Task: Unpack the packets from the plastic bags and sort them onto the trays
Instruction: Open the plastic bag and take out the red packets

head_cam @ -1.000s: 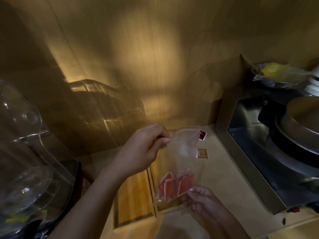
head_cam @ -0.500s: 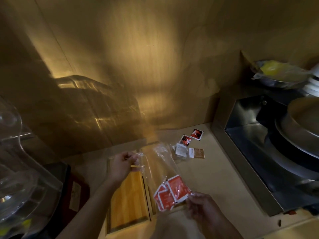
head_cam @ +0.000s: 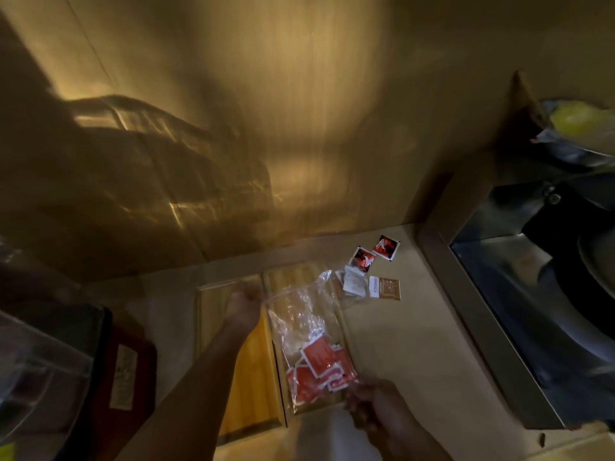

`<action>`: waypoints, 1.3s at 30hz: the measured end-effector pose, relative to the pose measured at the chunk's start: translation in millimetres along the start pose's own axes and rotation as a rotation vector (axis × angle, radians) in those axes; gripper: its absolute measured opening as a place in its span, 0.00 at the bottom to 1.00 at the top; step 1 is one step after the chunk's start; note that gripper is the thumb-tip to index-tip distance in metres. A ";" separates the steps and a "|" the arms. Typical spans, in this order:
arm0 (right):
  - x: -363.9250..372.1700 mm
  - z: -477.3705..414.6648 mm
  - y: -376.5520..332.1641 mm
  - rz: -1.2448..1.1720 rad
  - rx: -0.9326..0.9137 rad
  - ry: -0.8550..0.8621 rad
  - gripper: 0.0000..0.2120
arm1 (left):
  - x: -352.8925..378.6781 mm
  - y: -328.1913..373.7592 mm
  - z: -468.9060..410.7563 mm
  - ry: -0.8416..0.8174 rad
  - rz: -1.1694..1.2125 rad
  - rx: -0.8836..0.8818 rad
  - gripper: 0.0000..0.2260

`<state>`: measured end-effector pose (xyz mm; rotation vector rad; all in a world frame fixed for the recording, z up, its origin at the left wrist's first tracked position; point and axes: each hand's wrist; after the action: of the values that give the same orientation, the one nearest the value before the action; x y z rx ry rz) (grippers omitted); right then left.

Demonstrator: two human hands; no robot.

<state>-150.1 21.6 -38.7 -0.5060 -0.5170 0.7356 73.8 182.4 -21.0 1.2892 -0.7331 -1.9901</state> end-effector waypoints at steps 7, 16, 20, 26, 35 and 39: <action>5.1 -9.8 1.2 -0.238 0.175 -0.037 0.11 | 7.3 -2.0 72.7 -0.002 -0.355 -0.084 0.19; 8.6 -10.8 -5.1 -0.275 0.269 -0.059 0.12 | 28.3 -44.7 137.4 -0.394 -0.500 -0.018 0.39; 12.0 -6.0 -10.7 -0.161 0.294 -0.036 0.11 | 33.2 -41.0 143.9 -0.302 -0.592 0.078 0.20; 18.1 -2.2 -8.9 -0.111 0.152 0.076 0.08 | 38.5 -45.3 143.2 -0.339 -0.394 -0.018 0.06; 27.8 17.4 -37.9 -0.026 0.069 0.017 0.08 | 19.7 -26.6 146.5 -0.297 0.191 -0.268 0.11; 37.2 35.7 -67.1 0.028 -0.078 -0.087 0.09 | -1.6 -0.9 143.9 -0.226 0.281 -0.118 0.10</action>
<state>-115.0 14.9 38.0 -0.5572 -0.6225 0.7691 -59.2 199.4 31.2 0.8500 -0.8389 -1.9320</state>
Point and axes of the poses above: each hand's wrist, its own z-axis away from the middle knuckle, its own x-axis out of the palm, y = z × x, and after that the axes turned 11 degrees about -z, right-handed
